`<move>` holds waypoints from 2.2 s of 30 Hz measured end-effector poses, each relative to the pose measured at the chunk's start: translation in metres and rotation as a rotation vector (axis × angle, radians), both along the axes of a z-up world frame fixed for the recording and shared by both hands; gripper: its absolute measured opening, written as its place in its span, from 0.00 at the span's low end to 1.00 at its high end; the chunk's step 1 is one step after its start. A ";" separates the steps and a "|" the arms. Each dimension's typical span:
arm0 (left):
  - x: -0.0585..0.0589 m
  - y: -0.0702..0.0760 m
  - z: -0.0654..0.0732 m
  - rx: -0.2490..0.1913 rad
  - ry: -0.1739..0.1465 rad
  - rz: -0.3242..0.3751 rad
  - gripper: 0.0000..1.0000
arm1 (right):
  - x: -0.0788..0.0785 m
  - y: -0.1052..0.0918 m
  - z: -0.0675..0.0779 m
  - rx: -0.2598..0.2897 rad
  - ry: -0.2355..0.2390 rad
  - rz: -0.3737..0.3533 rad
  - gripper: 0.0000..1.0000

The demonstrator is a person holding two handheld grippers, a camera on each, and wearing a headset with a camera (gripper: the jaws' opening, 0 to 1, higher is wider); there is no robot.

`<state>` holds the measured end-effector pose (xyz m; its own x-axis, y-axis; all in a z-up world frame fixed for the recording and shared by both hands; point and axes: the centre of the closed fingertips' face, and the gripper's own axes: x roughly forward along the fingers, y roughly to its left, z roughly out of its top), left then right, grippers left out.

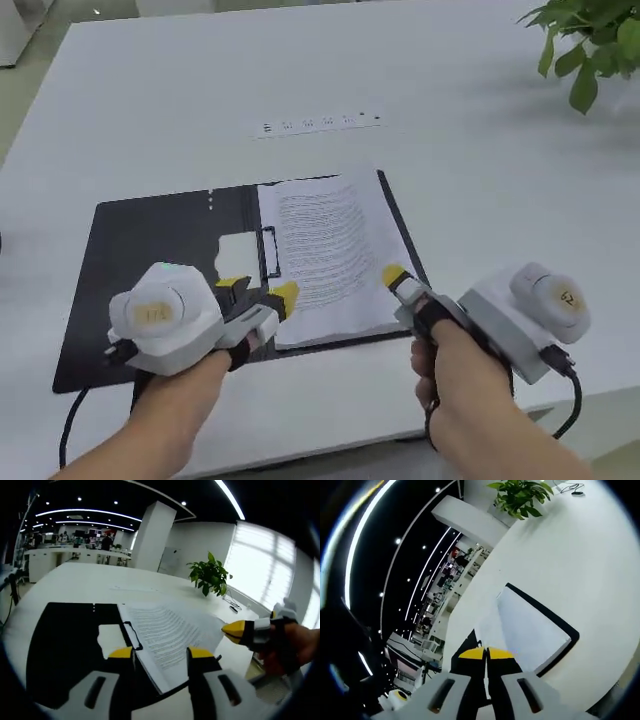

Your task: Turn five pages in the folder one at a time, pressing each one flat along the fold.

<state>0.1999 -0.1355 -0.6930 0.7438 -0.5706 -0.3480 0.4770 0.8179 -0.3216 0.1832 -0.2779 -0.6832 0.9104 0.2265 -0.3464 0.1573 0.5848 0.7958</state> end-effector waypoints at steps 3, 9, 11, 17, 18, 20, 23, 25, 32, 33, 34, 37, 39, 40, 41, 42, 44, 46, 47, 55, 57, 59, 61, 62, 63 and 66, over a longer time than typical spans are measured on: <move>-0.004 0.024 0.012 0.011 -0.029 0.030 0.41 | 0.003 0.021 0.012 -0.001 -0.035 0.044 0.00; -0.015 0.071 0.033 0.000 -0.069 0.123 0.42 | 0.007 0.067 0.030 -0.023 -0.080 0.154 0.00; -0.019 0.085 0.036 -0.001 -0.078 0.156 0.42 | 0.006 0.084 0.032 -0.030 -0.087 0.194 0.00; -0.032 0.116 0.046 0.003 -0.096 0.211 0.42 | 0.005 0.124 0.036 -0.046 -0.098 0.277 0.00; -0.033 0.119 0.048 0.004 -0.100 0.214 0.42 | 0.005 0.128 0.036 -0.051 -0.101 0.286 0.00; -0.035 0.125 0.052 0.014 -0.109 0.220 0.42 | 0.002 0.137 0.037 -0.056 -0.104 0.303 0.00; -0.036 0.132 0.061 0.010 -0.123 0.227 0.41 | 0.003 0.147 0.036 -0.063 -0.104 0.323 0.00; -0.035 0.137 0.067 0.013 -0.138 0.230 0.41 | 0.002 0.154 0.035 -0.068 -0.105 0.339 0.00; -0.040 0.145 0.080 0.023 -0.158 0.219 0.41 | 0.001 0.180 0.031 -0.086 -0.104 0.381 0.00; -0.041 0.146 0.079 0.029 -0.157 0.214 0.41 | 0.001 0.183 0.030 -0.090 -0.105 0.386 0.00; -0.042 0.147 0.079 0.039 -0.155 0.209 0.41 | 0.001 0.188 0.029 -0.096 -0.103 0.397 0.00; -0.045 0.151 0.074 0.084 -0.150 0.185 0.40 | 0.000 0.199 0.025 -0.106 -0.096 0.417 0.00; -0.047 0.155 0.075 0.085 -0.150 0.186 0.40 | 0.000 0.208 0.023 -0.119 -0.094 0.436 0.00; -0.048 0.158 0.075 0.091 -0.148 0.187 0.40 | 0.000 0.211 0.021 -0.123 -0.092 0.442 0.00; -0.049 0.161 0.076 0.093 -0.149 0.188 0.40 | 0.000 0.216 0.019 -0.131 -0.092 0.453 0.00; -0.049 0.164 0.076 0.094 -0.148 0.189 0.40 | 0.000 0.220 0.018 -0.138 -0.091 0.461 0.00; -0.051 0.169 0.078 0.105 -0.145 0.196 0.39 | 0.000 0.226 0.012 -0.160 -0.082 0.477 0.00; -0.053 0.177 0.078 0.107 -0.145 0.206 0.39 | 0.000 0.231 0.008 -0.188 -0.078 0.490 0.00; -0.053 0.179 0.078 0.109 -0.144 0.209 0.38 | 0.001 0.233 0.004 -0.200 -0.072 0.494 0.00; -0.062 0.194 0.072 0.101 -0.121 0.226 0.34 | 0.005 0.251 -0.025 -0.272 -0.041 0.533 0.00; -0.066 0.194 0.069 0.105 -0.109 0.224 0.33 | 0.005 0.255 -0.032 -0.300 -0.030 0.544 0.00; -0.068 0.195 0.066 0.108 -0.104 0.216 0.33 | 0.006 0.259 -0.039 -0.318 -0.021 0.555 0.00; -0.069 0.196 0.060 0.118 -0.091 0.204 0.32 | 0.006 0.264 -0.046 -0.334 -0.008 0.566 0.00; -0.070 0.197 0.059 0.121 -0.086 0.199 0.32 | 0.005 0.265 -0.049 -0.345 -0.005 0.574 0.00; -0.071 0.197 0.057 0.126 -0.082 0.191 0.32 | 0.006 0.266 -0.053 -0.369 -0.002 0.582 0.00; -0.074 0.198 0.053 0.129 -0.073 0.179 0.32 | 0.006 0.269 -0.063 -0.386 0.014 0.594 0.00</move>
<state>0.1257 0.0623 -0.6395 0.8551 -0.3813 -0.3513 0.3385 0.9238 -0.1787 0.1894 -0.0087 -0.7460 0.6658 0.5420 -0.5127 -0.2671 0.8148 0.5145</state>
